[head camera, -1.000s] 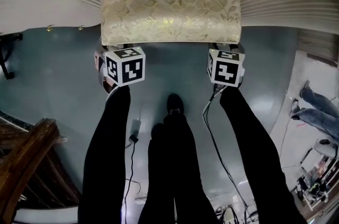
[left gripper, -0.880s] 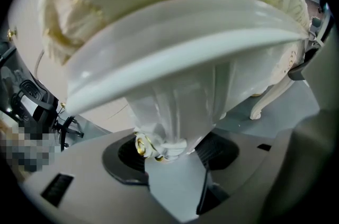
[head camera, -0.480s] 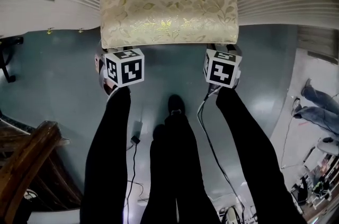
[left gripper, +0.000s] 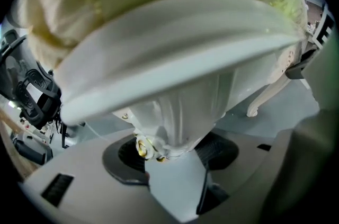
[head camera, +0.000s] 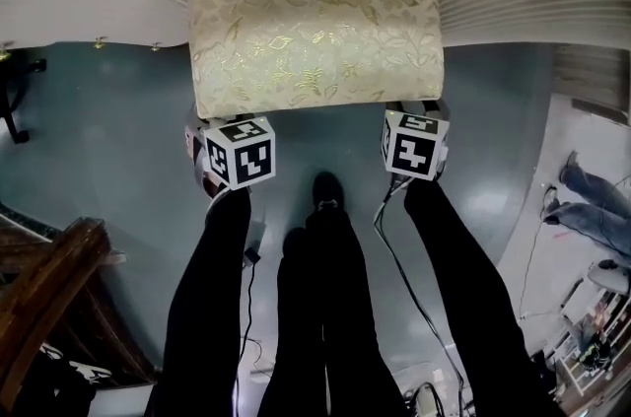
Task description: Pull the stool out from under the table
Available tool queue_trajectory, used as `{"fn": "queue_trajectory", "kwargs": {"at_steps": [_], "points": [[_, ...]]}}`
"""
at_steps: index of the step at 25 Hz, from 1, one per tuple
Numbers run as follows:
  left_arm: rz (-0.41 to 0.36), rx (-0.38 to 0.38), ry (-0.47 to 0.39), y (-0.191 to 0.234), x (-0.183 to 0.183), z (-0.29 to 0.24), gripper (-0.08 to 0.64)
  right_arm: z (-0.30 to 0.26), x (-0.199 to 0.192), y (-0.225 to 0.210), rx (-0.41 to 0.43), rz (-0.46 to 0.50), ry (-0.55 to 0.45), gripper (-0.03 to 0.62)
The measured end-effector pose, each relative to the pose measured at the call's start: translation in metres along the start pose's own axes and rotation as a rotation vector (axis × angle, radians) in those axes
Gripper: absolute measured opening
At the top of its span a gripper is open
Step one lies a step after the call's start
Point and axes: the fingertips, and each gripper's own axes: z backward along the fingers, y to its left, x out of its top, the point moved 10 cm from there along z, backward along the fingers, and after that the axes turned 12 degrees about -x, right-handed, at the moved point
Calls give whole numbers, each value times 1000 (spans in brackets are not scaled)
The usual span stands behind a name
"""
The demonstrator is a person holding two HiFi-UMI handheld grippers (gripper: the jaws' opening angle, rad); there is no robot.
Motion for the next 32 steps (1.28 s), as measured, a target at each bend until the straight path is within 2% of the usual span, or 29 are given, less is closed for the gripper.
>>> {"fn": "queue_trajectory", "kwargs": {"at_steps": [8, 19, 32], "points": [[-24, -18, 35, 8, 4, 2, 278, 11, -3, 4, -16, -14, 65, 250], [-13, -5, 47, 6, 4, 1, 278, 4, -2, 1, 16, 5, 34, 250], [-10, -7, 70, 5, 6, 3, 279, 7, -3, 3, 19, 8, 72, 250]]}}
